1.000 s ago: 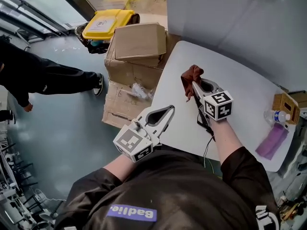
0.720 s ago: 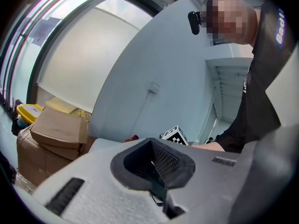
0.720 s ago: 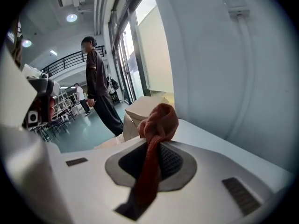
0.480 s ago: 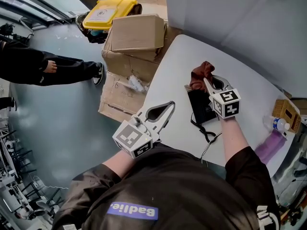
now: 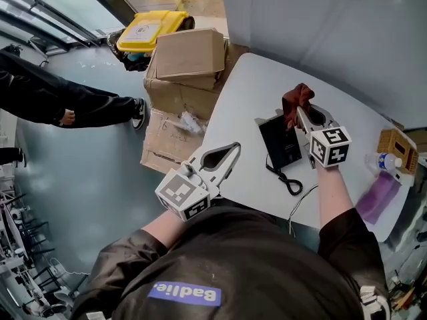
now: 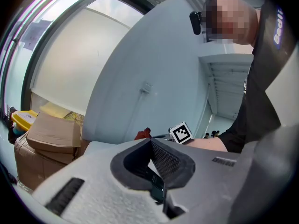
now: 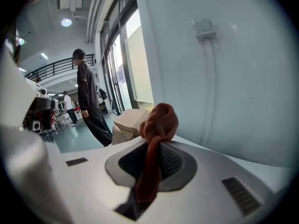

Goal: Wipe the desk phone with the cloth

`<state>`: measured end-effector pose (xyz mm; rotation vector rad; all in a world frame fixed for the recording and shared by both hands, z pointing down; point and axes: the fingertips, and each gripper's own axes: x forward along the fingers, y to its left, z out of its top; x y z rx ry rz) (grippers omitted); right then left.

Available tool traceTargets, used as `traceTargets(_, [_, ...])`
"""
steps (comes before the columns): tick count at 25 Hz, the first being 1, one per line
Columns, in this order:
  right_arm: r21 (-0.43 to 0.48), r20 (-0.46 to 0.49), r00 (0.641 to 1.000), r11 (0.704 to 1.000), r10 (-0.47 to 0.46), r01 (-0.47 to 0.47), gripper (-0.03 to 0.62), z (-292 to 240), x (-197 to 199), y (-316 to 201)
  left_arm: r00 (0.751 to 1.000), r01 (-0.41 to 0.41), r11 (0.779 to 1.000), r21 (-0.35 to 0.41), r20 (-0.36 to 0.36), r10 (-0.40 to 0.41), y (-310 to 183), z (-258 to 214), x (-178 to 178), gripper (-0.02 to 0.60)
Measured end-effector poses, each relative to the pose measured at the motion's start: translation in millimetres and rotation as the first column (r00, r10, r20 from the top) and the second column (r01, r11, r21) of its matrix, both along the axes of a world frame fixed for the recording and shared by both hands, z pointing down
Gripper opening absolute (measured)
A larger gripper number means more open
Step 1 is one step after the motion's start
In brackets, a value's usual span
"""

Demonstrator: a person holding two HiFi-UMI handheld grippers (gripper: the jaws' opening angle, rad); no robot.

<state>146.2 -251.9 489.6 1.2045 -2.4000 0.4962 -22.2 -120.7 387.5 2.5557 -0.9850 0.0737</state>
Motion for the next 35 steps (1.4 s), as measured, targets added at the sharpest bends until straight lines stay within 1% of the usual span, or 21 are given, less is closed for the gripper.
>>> traceTargets(2, [0.028, 0.023, 1.000, 1.000, 0.004, -0.004, 0.049, -21.8, -10.5, 18.0, 1.000, -0.018, 1.000, 0.020, -0.010, 0.019, 10.1, -9.3, -4.9, 0.014])
traceTargets(5, [0.047, 0.065, 0.998, 0.999, 0.007, -0.010, 0.049, -49.7, -37.4, 58.5, 0.999, -0.036, 0.999, 0.038, -0.040, 0.037, 32.0, -21.7, -21.8, 0.014])
traceTargets(7, [0.058, 0.087, 0.996, 0.998, 0.027, -0.032, 0.049, -64.1, -55.2, 89.2, 0.996, -0.067, 0.996, 0.058, -0.060, 0.071, 48.7, -26.9, -34.0, 0.014])
traceTargets(10, [0.052, 0.117, 0.991, 0.996, 0.066, -0.072, 0.049, -72.6, -86.7, 144.3, 0.990, -0.125, 0.990, 0.071, -0.061, 0.130, 83.0, -27.7, -56.8, 0.014])
traceTargets(15, [0.032, 0.116, 0.981, 0.986, 0.158, -0.163, 0.049, -77.3, -129.5, 240.0, 0.965, -0.239, 0.966, 0.100, -0.083, 0.248, 142.8, -35.5, -87.3, 0.014])
traceTargets(18, [0.019, 0.126, 0.979, 0.986, 0.162, -0.165, 0.049, -81.9, -159.9, 285.1, 0.954, -0.275, 0.956, 0.100, -0.093, 0.284, 174.4, -40.5, -102.3, 0.014])
traceTargets(21, [0.038, 0.145, 0.980, 0.989, 0.139, -0.146, 0.049, -98.7, -185.6, 319.5, 0.944, -0.306, 0.946, 0.104, -0.094, 0.316, 201.0, -46.6, -109.6, 0.014])
traceTargets(23, [0.065, 0.162, 0.979, 0.989, 0.121, -0.133, 0.049, -112.5, -196.0, 336.0, 0.942, -0.312, 0.944, 0.110, -0.096, 0.322, 213.5, -50.8, -110.1, 0.014])
traceTargets(26, [0.097, 0.189, 0.978, 0.989, 0.089, -0.109, 0.049, -126.6, -203.6, 349.9, 0.945, -0.301, 0.947, 0.113, -0.101, 0.312, 222.8, -58.9, -106.2, 0.014])
traceTargets(30, [0.108, 0.212, 0.975, 0.991, 0.060, -0.084, 0.049, -133.3, -200.5, 355.9, 0.954, -0.264, 0.959, 0.100, -0.116, 0.275, 224.2, -64.3, -99.8, 0.014])
traceTargets(35, [0.134, 0.222, 0.975, 0.990, 0.003, -0.034, 0.048, -142.3, -190.9, 366.6, 0.962, -0.242, 0.966, 0.095, -0.109, 0.252, 231.3, -61.7, -80.5, 0.014])
